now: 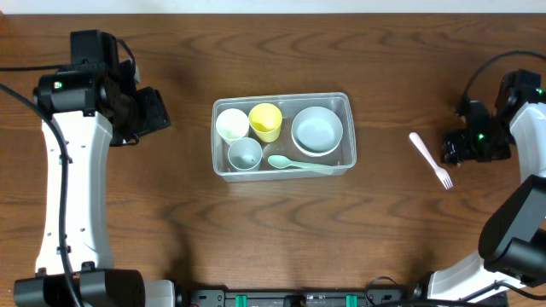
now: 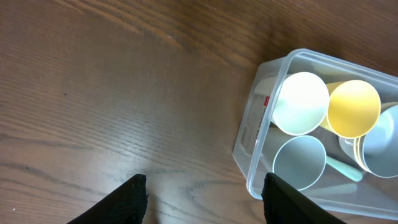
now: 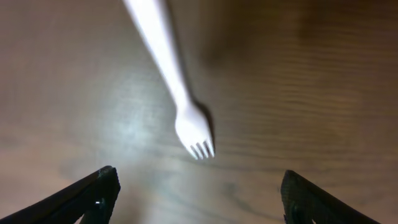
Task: Pack container
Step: 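Move the right gripper to the white spork and grasp it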
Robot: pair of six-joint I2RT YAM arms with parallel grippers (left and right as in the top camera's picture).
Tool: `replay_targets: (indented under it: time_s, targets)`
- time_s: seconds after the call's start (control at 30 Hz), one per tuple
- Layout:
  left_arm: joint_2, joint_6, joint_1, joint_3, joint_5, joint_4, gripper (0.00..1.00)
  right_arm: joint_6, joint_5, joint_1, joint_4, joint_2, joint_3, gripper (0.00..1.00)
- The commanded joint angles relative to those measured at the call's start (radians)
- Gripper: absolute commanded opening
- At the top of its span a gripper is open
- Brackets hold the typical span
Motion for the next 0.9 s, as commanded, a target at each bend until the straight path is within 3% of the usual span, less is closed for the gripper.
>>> replay_targets:
  time_s: [0.0, 0.37, 0.87]
  targets:
    - [0.010, 0.016, 0.000, -0.003, -0.012, 0.005, 0.60, -0.252, 0.046, 0.005, -0.005, 0.001, -0.030, 0.86]
    - [0.010, 0.016, 0.000, -0.003, -0.012, 0.029, 0.60, -0.302, 0.134, -0.010, 0.258, 0.002, -0.301, 0.85]
    - [0.010, 0.016, 0.000, -0.003, -0.012, 0.028, 0.60, -0.302, 0.079, -0.002, 0.382, 0.007, -0.322, 0.81]
